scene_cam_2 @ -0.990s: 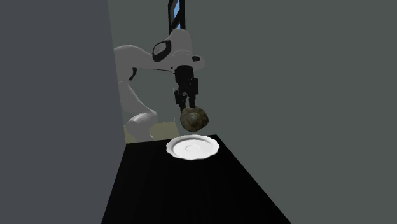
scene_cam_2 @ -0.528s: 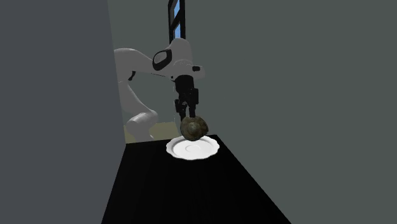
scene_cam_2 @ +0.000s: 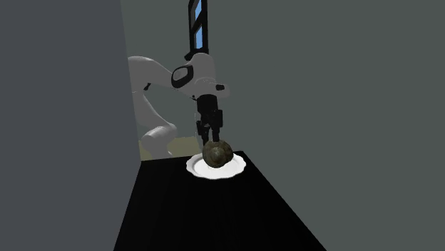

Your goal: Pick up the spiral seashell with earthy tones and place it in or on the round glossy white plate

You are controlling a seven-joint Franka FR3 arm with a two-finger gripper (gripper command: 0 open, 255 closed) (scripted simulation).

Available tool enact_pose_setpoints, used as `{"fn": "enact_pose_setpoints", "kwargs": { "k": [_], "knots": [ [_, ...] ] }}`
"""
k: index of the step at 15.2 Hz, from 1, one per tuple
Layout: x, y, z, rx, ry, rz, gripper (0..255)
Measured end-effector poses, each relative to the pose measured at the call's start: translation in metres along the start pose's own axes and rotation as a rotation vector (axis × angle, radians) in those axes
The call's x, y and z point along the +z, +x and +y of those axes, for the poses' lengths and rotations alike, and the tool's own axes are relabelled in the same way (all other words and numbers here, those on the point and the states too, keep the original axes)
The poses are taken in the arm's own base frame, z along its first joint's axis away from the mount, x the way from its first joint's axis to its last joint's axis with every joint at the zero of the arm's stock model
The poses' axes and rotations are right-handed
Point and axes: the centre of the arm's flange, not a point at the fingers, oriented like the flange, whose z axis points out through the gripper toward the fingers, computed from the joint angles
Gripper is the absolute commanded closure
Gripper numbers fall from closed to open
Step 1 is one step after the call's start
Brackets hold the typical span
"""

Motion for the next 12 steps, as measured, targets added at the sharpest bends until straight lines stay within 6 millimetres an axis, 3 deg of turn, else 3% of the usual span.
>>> {"fn": "enact_pose_setpoints", "kwargs": {
  "k": [5, 6, 12],
  "knots": [
    [0.0, 0.0004, -0.0004, 0.0, -0.003, 0.001, 255],
    [0.0, 0.0002, -0.0004, 0.0, -0.003, 0.001, 0],
    [0.0017, 0.0, -0.0007, 0.0, 0.001, 0.0, 0]
  ]
}}
